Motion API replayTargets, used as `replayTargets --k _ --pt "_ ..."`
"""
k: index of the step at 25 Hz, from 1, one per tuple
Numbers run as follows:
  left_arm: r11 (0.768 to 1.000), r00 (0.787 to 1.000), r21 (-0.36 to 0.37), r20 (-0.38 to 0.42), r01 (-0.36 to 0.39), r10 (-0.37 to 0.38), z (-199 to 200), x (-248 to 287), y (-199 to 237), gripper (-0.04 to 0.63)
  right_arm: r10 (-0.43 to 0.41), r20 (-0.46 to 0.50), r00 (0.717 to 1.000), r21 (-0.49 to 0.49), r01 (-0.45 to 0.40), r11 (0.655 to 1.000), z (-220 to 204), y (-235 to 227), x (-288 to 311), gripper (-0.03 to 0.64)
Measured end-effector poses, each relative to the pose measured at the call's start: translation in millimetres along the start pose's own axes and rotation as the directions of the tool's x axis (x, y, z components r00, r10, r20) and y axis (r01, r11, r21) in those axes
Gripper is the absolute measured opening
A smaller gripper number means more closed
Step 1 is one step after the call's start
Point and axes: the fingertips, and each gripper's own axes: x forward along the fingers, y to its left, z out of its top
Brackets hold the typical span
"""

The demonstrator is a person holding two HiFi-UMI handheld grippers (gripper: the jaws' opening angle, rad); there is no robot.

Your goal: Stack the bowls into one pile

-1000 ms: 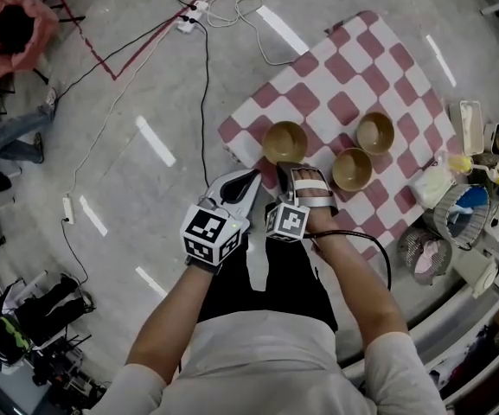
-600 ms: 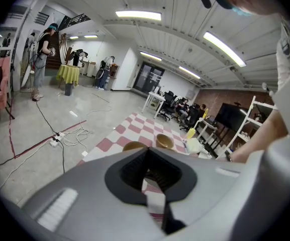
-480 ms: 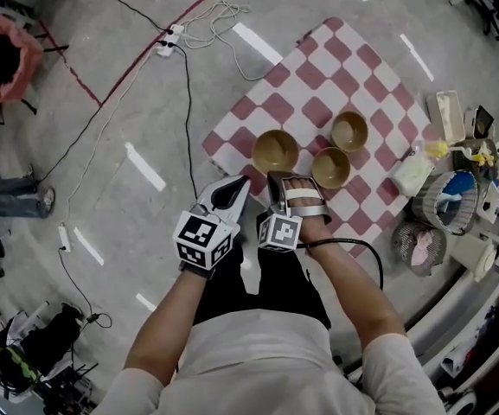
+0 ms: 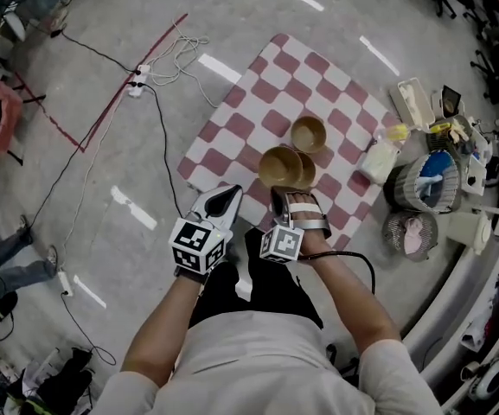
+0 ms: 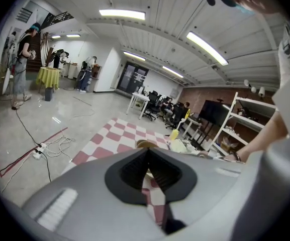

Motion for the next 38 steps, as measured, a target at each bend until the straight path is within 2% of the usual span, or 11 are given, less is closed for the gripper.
replayTargets --k 8,16,25,30,33,38 --pt "0.996 0.997 0.046 -0.032 0.076 -0.074 5 28 -34 0.006 -0.008 -0.075 0.997 0.070 0.013 0.997 -47 -4 -4 0.021" --pt "0.993 0.993 0.051 -0.054 0.105 -0.103 1 52 -47 0.006 0.023 -0.095 0.995 0.113 -0.012 0.994 -69 4 7 0.021" --pt "0.995 0.993 0.037 -0.081 0.091 -0.088 -3 68 -41 0.006 0.063 -0.087 0.994 0.151 -0.050 0.987 -75 10 23 0.023" --pt "0.996 0.992 0.032 -0.093 0.084 -0.080 -5 73 -38 0.006 0.112 -0.065 0.992 0.204 -0.097 0.974 -75 20 30 0.026" --pt "0.996 0.992 0.030 -0.099 0.083 -0.080 -6 77 -38 0.006 0.143 -0.037 0.989 0.246 -0.130 0.961 -71 23 31 0.071" --pt "0.996 0.991 0.029 -0.104 0.087 -0.084 -5 84 -39 0.006 0.129 -0.008 0.992 0.265 -0.122 0.957 -67 14 26 0.074"
